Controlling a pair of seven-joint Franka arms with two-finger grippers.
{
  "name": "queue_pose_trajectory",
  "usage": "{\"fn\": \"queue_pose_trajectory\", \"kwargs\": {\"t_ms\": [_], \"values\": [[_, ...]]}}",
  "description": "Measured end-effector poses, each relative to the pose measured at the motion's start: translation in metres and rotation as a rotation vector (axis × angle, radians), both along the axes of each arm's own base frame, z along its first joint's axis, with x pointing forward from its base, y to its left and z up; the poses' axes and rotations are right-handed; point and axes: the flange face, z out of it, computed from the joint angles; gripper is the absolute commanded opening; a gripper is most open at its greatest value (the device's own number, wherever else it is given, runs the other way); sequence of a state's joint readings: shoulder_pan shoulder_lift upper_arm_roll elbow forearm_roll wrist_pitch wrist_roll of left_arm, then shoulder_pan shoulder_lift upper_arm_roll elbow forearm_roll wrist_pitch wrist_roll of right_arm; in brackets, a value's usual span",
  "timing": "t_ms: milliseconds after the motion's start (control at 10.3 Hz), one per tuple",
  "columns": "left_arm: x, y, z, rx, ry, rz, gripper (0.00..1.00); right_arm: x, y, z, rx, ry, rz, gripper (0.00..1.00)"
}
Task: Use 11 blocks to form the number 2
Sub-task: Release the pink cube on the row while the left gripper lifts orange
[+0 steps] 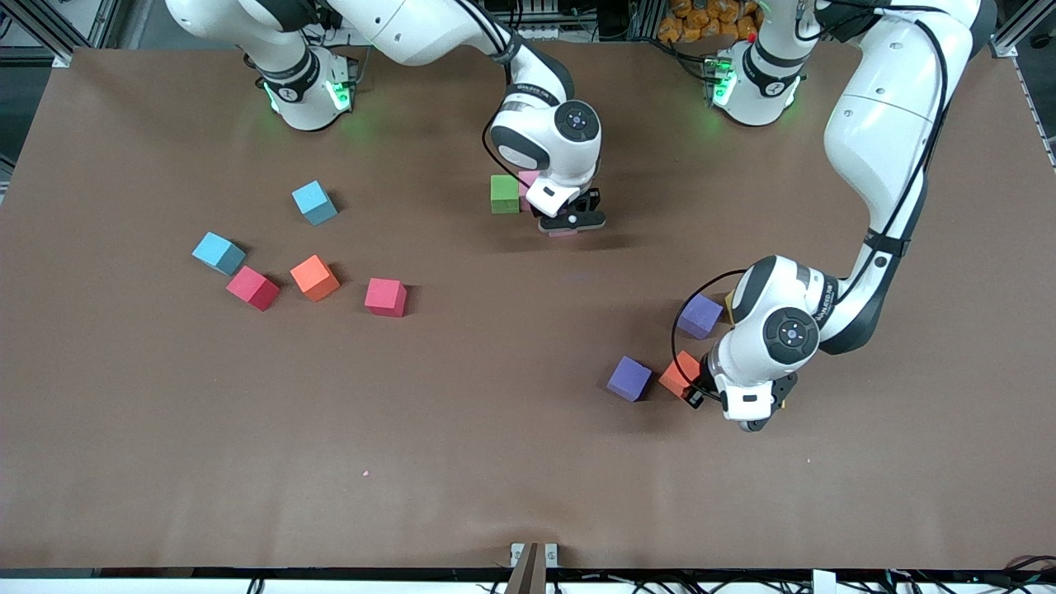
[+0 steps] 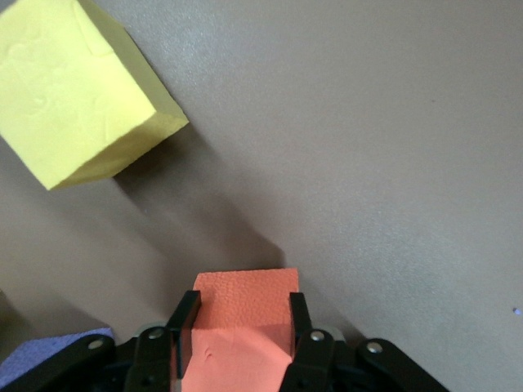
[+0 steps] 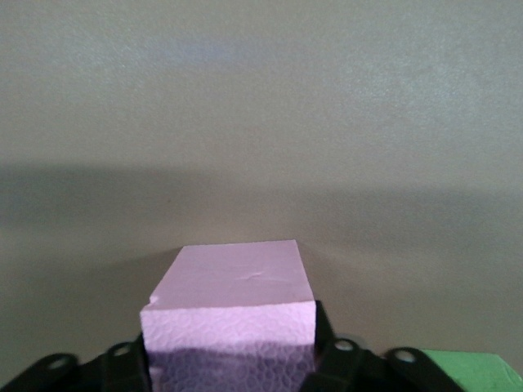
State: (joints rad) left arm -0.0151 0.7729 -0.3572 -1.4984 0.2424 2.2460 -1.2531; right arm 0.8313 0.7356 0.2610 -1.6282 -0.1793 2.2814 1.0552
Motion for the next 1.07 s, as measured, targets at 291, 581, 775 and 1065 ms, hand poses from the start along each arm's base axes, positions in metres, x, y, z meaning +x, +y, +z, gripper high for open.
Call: {"fn": "queue_pose_trajectory", "kwargs": {"t_ms": [291,581,775,1065], "values": [[0.001,0.005,0.042,0.024,-0.016,-0.054,0.38,0.001,0.0,0.004,0.005,-0.005,-0.001,1.0],[-0.004,0.003,0.068,0.034,-0.002,-0.155,0.37,0.004,0.002,0.044,0.042,-0.044,0.002,1.0],[-0.01,-0.001,0.082,0.015,0.019,-0.266,0.38,0.016,-0.011,0.095,0.08,-0.088,-0.01,1.0],[-0.034,-0.014,0.1,-0.006,0.058,-0.419,0.37,0.07,-0.098,0.163,0.103,-0.115,0.052,1.0]]}}
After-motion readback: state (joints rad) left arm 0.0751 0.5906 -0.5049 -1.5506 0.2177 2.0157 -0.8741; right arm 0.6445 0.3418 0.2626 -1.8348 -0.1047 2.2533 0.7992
